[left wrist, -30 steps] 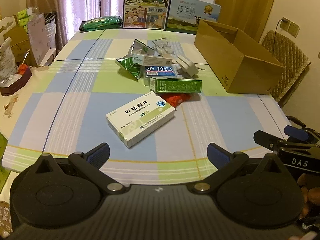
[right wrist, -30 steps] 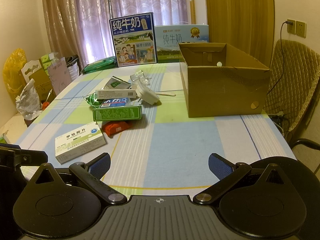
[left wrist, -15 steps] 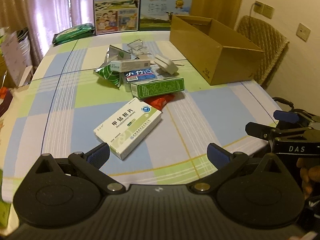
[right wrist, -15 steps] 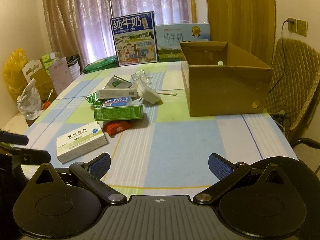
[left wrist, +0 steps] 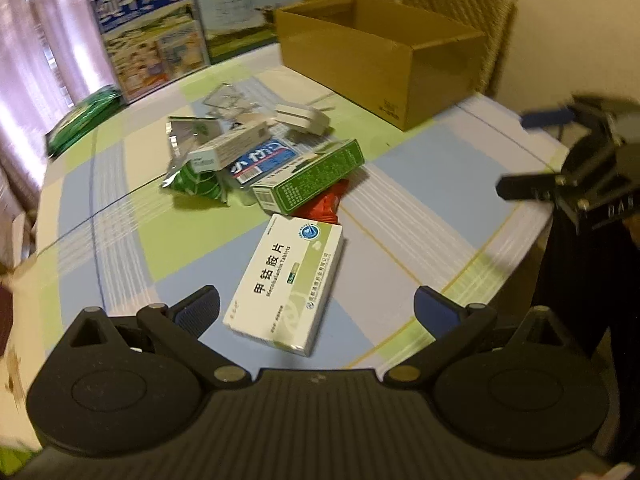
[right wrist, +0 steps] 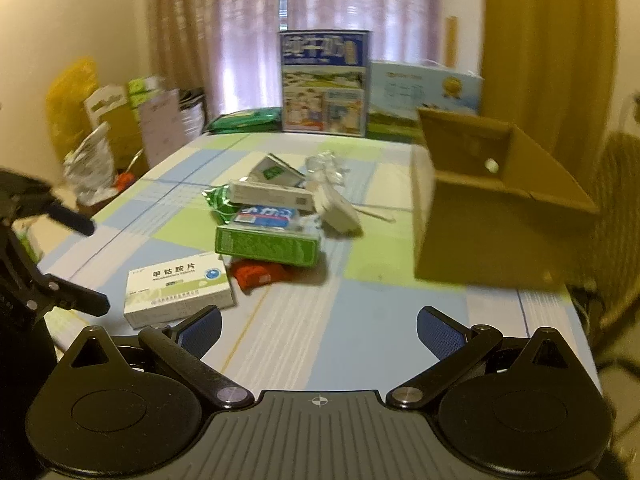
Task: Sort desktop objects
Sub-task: 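Grasp the white Mecobalamin box with the left tool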
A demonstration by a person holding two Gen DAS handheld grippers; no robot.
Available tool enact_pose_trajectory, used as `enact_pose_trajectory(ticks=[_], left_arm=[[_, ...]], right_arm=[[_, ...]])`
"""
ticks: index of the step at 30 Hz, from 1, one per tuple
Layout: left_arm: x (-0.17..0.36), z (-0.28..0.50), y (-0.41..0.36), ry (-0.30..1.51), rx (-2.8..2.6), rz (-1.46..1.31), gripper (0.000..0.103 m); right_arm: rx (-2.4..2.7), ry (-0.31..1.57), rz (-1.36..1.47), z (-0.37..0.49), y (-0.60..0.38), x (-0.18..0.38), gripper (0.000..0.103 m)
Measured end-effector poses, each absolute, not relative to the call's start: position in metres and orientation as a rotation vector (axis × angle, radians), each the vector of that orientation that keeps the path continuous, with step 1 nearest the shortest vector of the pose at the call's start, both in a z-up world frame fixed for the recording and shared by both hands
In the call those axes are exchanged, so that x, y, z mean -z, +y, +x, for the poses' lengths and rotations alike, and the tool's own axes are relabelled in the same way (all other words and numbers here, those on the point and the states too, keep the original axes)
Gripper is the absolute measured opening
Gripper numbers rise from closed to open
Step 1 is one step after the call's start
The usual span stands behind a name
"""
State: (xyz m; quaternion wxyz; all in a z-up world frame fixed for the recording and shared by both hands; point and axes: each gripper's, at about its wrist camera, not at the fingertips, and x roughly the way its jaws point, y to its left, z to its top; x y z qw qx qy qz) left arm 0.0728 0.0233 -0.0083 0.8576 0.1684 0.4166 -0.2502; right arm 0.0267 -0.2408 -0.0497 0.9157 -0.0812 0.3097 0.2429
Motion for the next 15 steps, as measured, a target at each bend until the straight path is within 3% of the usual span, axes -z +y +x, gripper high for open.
enact_pose_trajectory(ticks=[6,15], left_arm=[[0.024,0.102,0.017,0.914,0.605,0.462,0.101],[0.061,0.142,0.016,1.000,0.691,0.511,0.090]], right_arm=[[-0.603,0.619,-0.298,0.052,-0.223,0.049,0.101],[-0.784,0.645,-0.476,0.092,-0.187,0.061,0.101]])
